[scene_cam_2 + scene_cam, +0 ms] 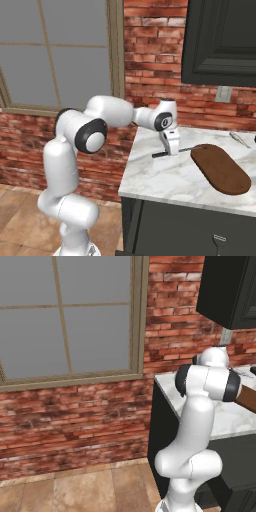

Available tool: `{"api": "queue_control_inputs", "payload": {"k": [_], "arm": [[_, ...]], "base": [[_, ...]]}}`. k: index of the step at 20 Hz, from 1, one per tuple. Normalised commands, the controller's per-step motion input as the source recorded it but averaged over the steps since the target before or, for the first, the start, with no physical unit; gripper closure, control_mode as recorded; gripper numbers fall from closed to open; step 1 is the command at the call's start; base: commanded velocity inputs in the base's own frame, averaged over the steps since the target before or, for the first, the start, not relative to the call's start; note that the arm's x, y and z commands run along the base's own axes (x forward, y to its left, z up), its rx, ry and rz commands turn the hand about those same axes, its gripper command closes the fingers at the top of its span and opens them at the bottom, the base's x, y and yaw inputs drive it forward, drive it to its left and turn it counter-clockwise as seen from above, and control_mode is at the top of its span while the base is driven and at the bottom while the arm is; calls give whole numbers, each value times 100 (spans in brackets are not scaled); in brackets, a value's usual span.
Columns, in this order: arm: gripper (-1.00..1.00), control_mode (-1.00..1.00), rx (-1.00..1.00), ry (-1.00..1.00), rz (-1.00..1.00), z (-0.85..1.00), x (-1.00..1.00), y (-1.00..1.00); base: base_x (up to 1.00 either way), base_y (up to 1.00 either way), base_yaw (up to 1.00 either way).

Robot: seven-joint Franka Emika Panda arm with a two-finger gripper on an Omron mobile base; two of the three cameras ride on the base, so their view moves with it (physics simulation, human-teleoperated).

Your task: Open the drawer on the right and place the cutting tools on the cutting board.

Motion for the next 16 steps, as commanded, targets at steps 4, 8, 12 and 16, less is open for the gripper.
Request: {"api": "queue_control_inputs", "payload": {"k": [4, 8, 12, 16], "arm": [[100, -100, -3, 0, 0, 0, 0, -4], [100, -100, 0, 0, 0, 0, 0, -14], [100, -100, 0, 0, 0, 0, 2, -21], [100, -100, 0, 0, 0, 0, 7, -30]], "base": [[0, 0, 0], [0, 0, 0], [0, 0, 0], [0, 0, 0]]}}
